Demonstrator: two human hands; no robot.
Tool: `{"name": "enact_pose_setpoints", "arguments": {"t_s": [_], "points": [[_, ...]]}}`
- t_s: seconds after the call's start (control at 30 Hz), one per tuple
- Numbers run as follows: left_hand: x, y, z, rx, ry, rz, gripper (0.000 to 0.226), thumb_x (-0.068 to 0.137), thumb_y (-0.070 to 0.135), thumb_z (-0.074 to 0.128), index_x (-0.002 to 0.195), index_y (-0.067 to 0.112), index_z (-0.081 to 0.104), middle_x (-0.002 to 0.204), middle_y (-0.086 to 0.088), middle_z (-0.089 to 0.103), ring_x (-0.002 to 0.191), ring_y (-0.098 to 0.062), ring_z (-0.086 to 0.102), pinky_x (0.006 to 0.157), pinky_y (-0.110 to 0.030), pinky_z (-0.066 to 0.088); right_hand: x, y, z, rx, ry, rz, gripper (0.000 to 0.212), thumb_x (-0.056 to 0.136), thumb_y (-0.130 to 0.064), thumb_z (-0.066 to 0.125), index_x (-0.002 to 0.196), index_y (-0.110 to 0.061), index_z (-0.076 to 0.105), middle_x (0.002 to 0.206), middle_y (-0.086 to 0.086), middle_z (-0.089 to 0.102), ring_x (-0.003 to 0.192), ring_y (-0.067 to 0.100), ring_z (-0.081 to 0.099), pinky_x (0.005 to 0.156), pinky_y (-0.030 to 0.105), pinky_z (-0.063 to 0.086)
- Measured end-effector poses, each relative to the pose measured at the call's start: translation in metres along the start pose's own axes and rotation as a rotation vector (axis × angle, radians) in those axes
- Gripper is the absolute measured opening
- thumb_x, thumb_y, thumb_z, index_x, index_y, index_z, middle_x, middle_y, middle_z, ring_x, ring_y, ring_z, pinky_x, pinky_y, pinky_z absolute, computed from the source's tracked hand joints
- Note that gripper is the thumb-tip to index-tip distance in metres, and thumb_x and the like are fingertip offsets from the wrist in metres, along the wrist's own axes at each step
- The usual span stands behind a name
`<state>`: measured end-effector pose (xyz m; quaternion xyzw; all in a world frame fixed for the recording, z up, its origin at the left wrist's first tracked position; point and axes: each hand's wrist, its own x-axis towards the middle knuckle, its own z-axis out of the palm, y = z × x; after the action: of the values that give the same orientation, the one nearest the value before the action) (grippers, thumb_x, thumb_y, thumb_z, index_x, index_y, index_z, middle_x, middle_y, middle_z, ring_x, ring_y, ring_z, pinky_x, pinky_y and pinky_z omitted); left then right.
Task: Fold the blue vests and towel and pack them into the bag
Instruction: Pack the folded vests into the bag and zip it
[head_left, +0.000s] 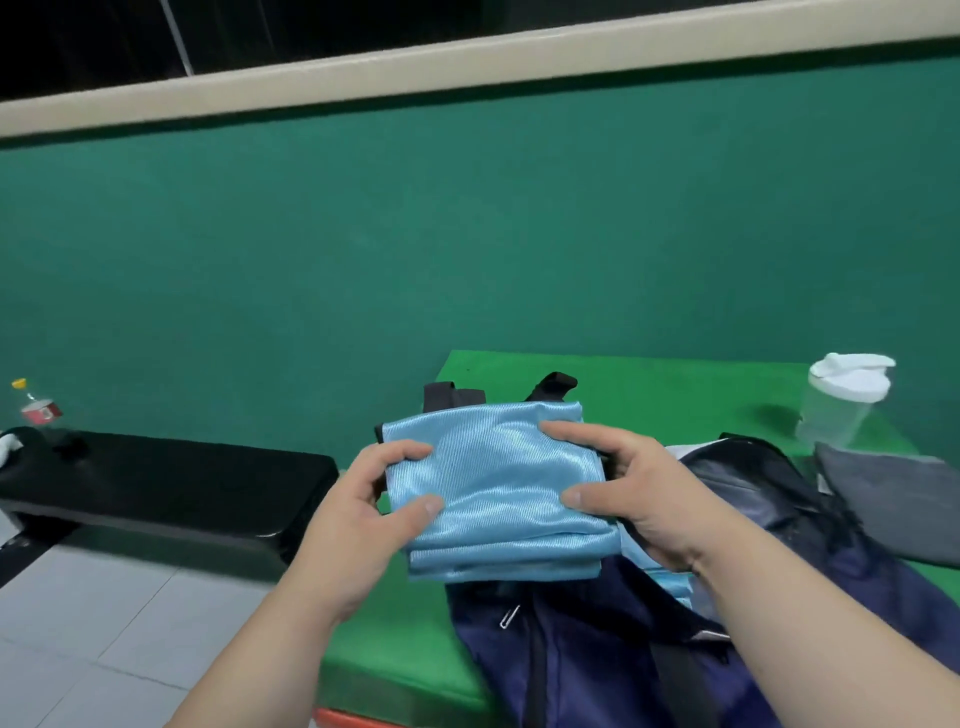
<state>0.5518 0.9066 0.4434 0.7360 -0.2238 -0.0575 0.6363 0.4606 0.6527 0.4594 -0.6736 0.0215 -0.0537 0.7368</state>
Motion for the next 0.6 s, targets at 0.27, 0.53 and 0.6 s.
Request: {"name": "enact_pose_setpoints", "arguments": {"t_s": [0.27,0.53,0.6], "points": [[0.008,0.006,0.093,0.044,-0.123,0.009,0.048,0.080,0.001,0.077,0.104,0.041,0.068,0.106,0.010,0.070,0.088,-0.005,0.063,0.090,-0.024,0.049,-0.053,0.000,-0.083,0.014,0.112,0.004,0.062,0.079,0.017,0.070,0.117,-0.030,0.073,0.125,0.007,0.070,0.117,0.035,0.064,0.106,0.052,0.048],[0.021,0.008,0.172,0.065,-0.244,0.014,0.046,0.080,0.007,0.080,0.106,0.042,0.067,0.116,0.010,0.067,0.107,-0.011,0.062,0.098,-0.029,0.047,-0.088,0.004,-0.147,0.101,0.242,0.005,0.060,0.077,0.025,0.064,0.113,-0.021,0.076,0.116,0.007,0.073,0.103,0.026,0.071,0.089,0.038,0.058],[0.024,0.006,0.190,0.053,-0.259,0.004,0.044,0.073,0.021,0.083,0.109,0.041,0.067,0.119,0.008,0.066,0.111,-0.015,0.061,0.102,-0.037,0.046,-0.093,0.011,-0.163,0.116,0.258,0.012,0.062,0.076,0.024,0.065,0.114,-0.024,0.076,0.122,0.011,0.071,0.112,0.035,0.067,0.101,0.049,0.051]]}}
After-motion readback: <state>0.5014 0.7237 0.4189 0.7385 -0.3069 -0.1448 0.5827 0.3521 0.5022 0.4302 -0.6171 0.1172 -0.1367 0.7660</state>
